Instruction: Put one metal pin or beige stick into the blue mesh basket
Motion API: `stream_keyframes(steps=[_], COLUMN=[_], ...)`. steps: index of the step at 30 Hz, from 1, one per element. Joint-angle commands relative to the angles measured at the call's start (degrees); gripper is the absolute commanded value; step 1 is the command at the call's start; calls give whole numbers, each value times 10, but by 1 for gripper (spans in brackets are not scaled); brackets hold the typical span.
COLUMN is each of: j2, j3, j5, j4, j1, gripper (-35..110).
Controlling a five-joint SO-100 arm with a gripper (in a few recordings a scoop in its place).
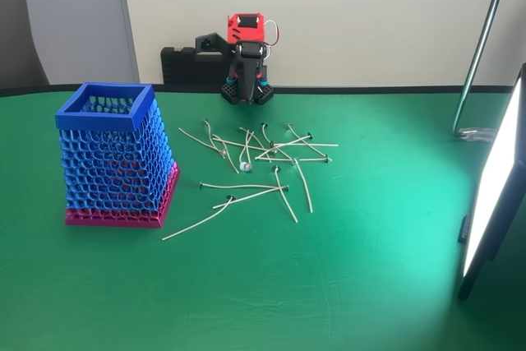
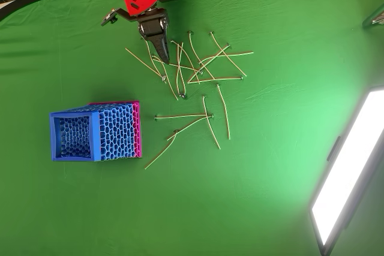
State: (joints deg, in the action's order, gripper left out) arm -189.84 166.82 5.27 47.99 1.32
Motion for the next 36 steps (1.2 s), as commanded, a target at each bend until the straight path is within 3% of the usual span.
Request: stream_keyframes(steps=[1, 4, 14, 26, 36], j2=[-6, -6, -7, -7, -7], j3=[28, 98, 98, 98, 98], j5=[14, 32, -13, -6, -4], j4=[-28, -101, 11, 16, 16], j1=[-5, -18, -26, -32, -31], gripper=[1, 1, 1, 6, 1])
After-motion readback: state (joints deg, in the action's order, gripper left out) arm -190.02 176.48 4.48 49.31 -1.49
